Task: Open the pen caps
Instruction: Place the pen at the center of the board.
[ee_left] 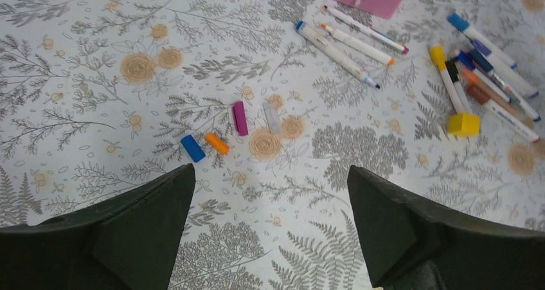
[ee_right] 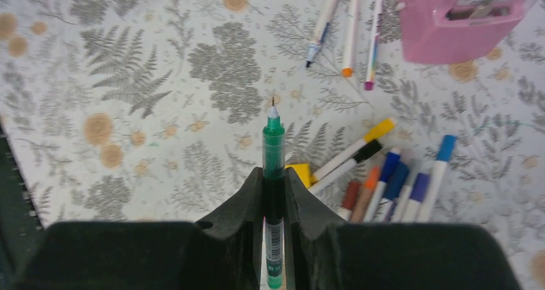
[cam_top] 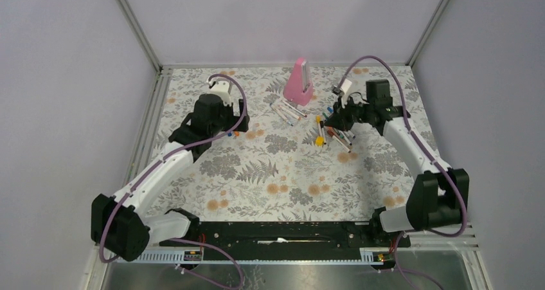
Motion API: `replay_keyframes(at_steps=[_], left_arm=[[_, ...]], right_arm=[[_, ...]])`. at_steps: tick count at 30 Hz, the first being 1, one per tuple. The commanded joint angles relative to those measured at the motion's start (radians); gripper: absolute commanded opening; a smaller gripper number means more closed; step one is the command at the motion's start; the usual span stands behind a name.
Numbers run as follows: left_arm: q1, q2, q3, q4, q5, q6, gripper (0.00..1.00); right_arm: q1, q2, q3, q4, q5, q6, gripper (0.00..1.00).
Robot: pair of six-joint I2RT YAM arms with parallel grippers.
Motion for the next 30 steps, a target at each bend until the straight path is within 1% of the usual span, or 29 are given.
replay_keyframes(at_steps=[1,8,12,15,20,25,30], left_arm=[[0.001,-0.113,-0.1,0.112,0.061,0.073,0.99],[0.001,-0.172,-0.131,0.139,0.004,0.125,0.99],[0.001,-0.184,-0.146,0.146,-0.038,0.15,0.99],[0.001,-0.188,-0.155,0.151,-0.056,0.158,0.99],[0.002,-0.19,-0.158,0.154,-0.067,0.167,0.99],[0.001,-0.189,-0.159,0.155,-0.056,0.168,0.99],[0.001,-0.192,-0.161,0.156,-0.057,0.17,0.99]], right_arm=[[0.074,0.139,0.18,-0.068,0.195,-0.081,0.0],[0.173,0.363,0.424,-0.097,0.315,-0.092,0.0],[0.224,0.485,0.543,-0.098,0.395,-0.099,0.05],[0.253,0.575,0.615,-0.085,0.469,-0.091,0.05],[0.275,0.682,0.689,-0.038,0.572,-0.067,0.05],[0.277,0.759,0.727,-0.004,0.626,-0.06,0.06],[0.28,0.819,0.773,0.002,0.648,-0.063,0.09]])
